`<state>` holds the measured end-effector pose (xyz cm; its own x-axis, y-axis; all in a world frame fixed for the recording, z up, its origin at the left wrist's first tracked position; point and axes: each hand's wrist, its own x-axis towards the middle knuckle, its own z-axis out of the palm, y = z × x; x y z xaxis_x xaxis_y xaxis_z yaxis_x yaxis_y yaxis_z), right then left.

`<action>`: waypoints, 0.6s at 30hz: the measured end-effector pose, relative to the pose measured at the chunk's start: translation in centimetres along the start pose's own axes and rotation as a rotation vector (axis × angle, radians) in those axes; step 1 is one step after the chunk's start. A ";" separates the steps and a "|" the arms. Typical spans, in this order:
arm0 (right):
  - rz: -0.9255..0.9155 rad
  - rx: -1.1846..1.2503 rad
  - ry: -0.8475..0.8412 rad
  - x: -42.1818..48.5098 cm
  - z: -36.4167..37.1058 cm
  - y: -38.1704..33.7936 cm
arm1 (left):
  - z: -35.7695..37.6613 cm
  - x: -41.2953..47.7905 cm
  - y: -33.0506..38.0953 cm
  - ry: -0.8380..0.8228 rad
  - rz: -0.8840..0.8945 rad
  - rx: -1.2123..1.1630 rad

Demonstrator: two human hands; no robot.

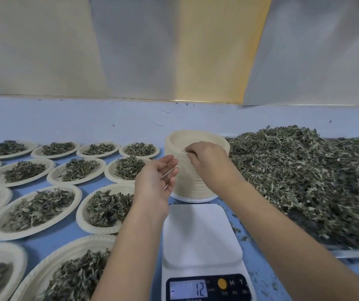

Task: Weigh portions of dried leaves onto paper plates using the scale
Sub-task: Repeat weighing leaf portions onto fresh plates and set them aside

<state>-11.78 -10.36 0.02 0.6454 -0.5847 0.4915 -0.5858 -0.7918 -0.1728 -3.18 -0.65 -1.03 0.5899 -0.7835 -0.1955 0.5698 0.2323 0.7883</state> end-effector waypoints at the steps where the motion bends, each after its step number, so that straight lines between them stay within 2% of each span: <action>1: -0.003 -0.004 -0.004 0.1 0.1 0.0 | 0.1 0.0 -0.1 0.000 -0.003 0.004; 5: -0.038 -0.069 0.011 0.3 0.6 0.2 | 0.4 -0.2 -0.5 -0.009 -0.007 0.012; 13: -0.081 0.011 0.203 -0.1 1.6 0.2 | 0.7 -0.3 -1.1 -0.006 0.025 0.060; 18: -0.255 0.088 0.357 -2.0 1.3 -1.1 | 1.0 -0.3 -1.3 -0.017 0.160 0.083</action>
<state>-11.77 -8.51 -1.88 0.5451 -0.2836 0.7889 -0.3761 -0.9238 -0.0722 -4.66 -1.23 -1.38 0.6588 -0.7503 -0.0544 0.4197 0.3066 0.8543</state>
